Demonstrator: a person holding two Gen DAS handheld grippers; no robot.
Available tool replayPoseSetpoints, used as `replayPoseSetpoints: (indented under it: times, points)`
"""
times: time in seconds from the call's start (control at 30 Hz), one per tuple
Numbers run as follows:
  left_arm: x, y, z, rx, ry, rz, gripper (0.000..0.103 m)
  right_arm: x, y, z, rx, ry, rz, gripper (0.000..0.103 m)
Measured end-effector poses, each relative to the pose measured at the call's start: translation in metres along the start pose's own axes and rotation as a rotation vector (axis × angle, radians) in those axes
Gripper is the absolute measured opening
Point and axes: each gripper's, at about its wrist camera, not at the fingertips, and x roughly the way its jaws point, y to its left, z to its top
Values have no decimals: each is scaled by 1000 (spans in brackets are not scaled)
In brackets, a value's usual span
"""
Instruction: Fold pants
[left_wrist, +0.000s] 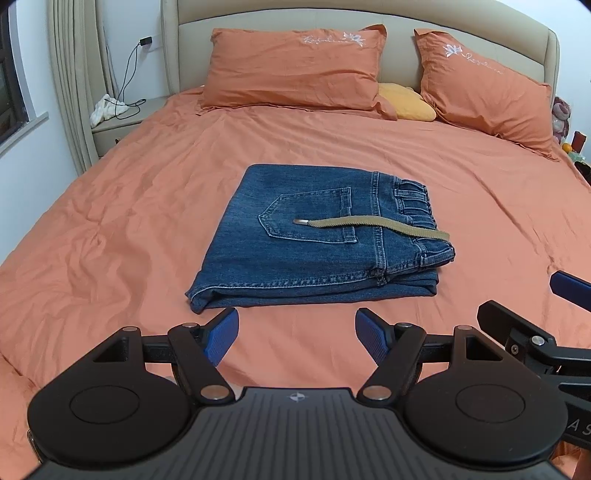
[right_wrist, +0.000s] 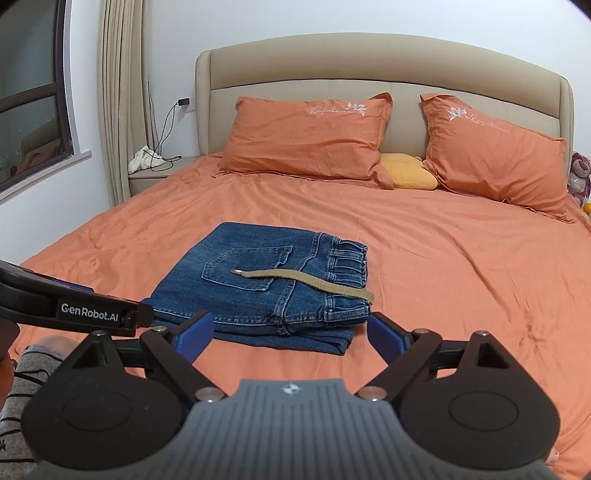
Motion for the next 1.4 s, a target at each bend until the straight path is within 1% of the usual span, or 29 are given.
replayPoseSetpoints:
  times: [0.57,1.4]
  points:
    - [-8,-7,-1,9,-11,-6,84,-11,-1,4,4,-22,1,87]
    - [-18,-12,1,15,-28,-8,84,-19,-4,6,16,-22,7,87]
